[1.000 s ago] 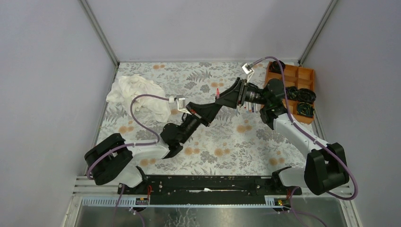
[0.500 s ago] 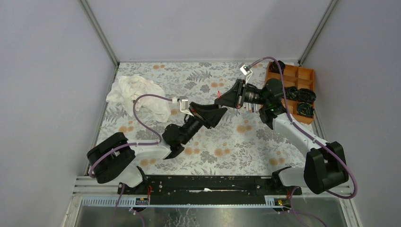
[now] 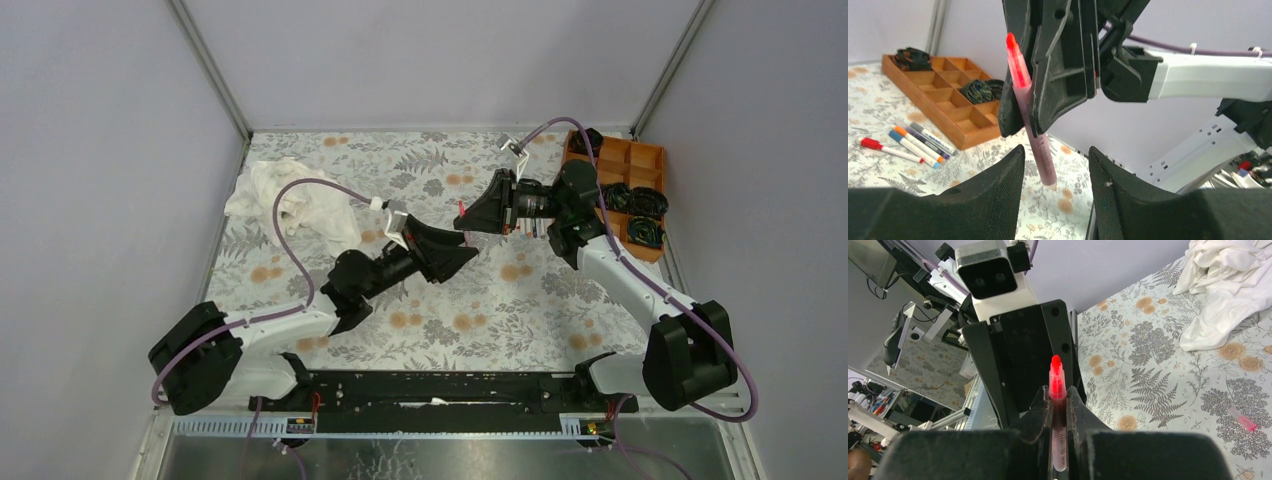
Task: Insert the pens into the pen caps
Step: Pick up the pen from the center of the board.
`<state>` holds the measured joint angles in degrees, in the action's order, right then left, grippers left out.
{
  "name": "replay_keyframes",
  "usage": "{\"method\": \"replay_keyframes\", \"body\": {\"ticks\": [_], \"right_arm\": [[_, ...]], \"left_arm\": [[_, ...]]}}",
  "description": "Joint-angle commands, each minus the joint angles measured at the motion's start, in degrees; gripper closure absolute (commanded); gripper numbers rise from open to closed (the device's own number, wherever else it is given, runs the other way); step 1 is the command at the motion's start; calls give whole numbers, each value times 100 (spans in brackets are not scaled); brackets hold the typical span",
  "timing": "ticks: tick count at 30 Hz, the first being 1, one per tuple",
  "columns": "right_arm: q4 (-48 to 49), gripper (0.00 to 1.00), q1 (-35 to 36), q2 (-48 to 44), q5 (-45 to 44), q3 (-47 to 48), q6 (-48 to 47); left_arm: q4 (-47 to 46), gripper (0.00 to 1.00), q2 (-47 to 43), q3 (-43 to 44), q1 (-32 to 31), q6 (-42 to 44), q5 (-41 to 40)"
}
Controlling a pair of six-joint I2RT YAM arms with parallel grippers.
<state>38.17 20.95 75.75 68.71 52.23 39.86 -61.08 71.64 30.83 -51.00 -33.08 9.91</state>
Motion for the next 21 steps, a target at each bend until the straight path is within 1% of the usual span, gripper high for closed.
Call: {"method": "replay_keyframes", "body": {"ticks": [1, 3, 6, 8, 9, 10, 11, 14, 16, 18, 21], "right_arm": [[59, 100, 19, -106, 226, 246, -104], [112, 100, 14, -112, 228, 224, -80], [107, 100, 9, -130, 248, 197, -79], [82, 100, 14, -145, 244, 179, -94], [53, 100, 14, -154, 243, 170, -119], [23, 99, 12, -163, 236, 166, -143], [-8, 96, 14, -173, 225, 158, -159], [7, 70, 14, -205, 162, 92, -86], [450, 59, 8, -209, 105, -64, 265], [1064, 52, 21, -203, 26, -263, 693], [1585, 50, 36, -192, -64, -442, 963]], "left_arm": [[269, 47, 304, 286, 40, 78, 497], [66, 51, 480, 364, 39, -56, 522], [-174, 72, 656, 456, 48, -189, 598], [-317, 92, 683, 441, 81, -268, 604], [-358, 100, 678, 434, 112, -315, 619], [-387, 100, 665, 416, 137, -354, 620], [-420, 100, 632, 392, 147, -376, 580], [-515, 100, 601, 324, 152, -479, 350], [-700, 100, 655, 302, 143, -601, 223], [-952, 100, 792, 320, 145, -768, 142], [-1229, 100, 1033, 426, 143, -1001, 22]]}}
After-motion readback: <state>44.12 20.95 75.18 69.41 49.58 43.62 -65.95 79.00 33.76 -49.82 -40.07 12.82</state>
